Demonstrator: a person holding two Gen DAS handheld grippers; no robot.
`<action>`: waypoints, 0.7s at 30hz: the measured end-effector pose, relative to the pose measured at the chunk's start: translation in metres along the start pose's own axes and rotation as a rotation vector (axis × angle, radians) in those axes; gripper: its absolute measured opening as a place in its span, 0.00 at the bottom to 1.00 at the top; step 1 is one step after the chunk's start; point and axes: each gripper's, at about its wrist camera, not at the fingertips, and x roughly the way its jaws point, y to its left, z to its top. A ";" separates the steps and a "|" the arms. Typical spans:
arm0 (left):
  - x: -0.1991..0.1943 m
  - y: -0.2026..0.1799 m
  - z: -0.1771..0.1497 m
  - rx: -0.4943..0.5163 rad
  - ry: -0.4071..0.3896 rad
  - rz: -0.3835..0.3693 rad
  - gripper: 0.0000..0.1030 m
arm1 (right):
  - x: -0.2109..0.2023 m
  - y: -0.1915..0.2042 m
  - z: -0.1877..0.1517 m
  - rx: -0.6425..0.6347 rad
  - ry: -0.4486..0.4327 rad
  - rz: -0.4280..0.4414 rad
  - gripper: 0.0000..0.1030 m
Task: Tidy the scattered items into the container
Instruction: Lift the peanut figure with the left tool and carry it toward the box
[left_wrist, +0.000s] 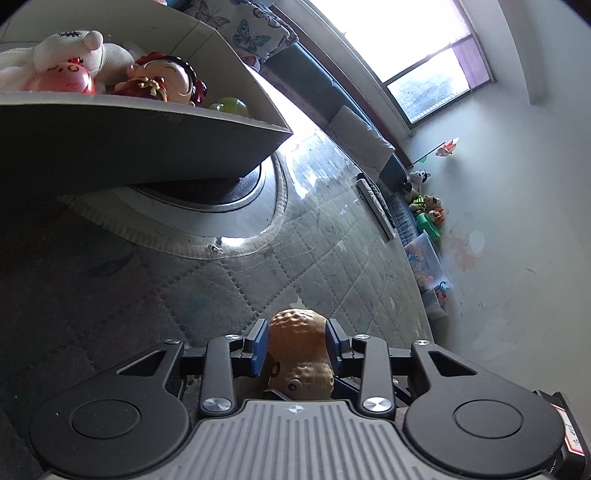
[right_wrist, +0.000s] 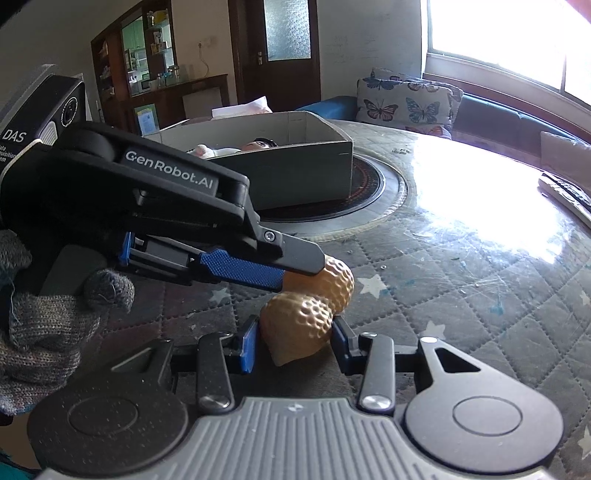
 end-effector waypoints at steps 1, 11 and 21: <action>-0.001 0.000 0.000 0.011 -0.002 0.002 0.35 | 0.000 0.001 0.000 -0.005 0.003 0.003 0.39; -0.004 0.008 0.010 -0.047 -0.008 -0.011 0.36 | 0.003 0.003 0.000 -0.011 0.008 -0.018 0.41; 0.004 0.006 0.008 -0.038 0.012 -0.011 0.37 | 0.003 0.000 0.006 0.014 0.000 -0.022 0.44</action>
